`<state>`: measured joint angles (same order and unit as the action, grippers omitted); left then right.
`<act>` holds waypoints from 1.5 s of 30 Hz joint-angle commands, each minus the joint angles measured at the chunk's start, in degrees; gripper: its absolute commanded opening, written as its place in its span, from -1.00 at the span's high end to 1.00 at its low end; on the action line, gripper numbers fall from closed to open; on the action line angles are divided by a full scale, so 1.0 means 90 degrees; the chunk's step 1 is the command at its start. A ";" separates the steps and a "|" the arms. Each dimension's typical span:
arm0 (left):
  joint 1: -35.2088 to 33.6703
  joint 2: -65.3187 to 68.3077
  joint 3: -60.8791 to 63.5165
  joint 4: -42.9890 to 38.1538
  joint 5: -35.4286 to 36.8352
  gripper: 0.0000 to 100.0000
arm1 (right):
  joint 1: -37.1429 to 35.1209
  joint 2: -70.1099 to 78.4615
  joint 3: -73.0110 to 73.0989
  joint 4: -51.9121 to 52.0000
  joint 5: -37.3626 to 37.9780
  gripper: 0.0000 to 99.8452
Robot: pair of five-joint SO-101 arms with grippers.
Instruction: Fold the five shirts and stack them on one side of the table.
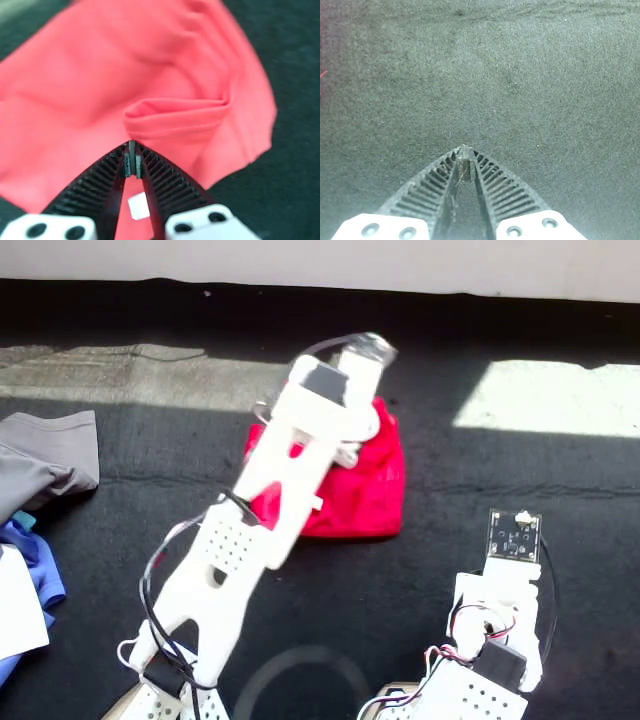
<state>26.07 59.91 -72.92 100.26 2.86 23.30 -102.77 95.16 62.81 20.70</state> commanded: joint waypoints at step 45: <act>0.1470 -0.0972 -0.0083 0.0117 0.0049 0.98 | 0.0044 -0.0015 0.0894 0.0005 0.0029 0.99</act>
<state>39.60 57.36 -72.40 100.70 2.86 23.30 -102.77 95.16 62.81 20.70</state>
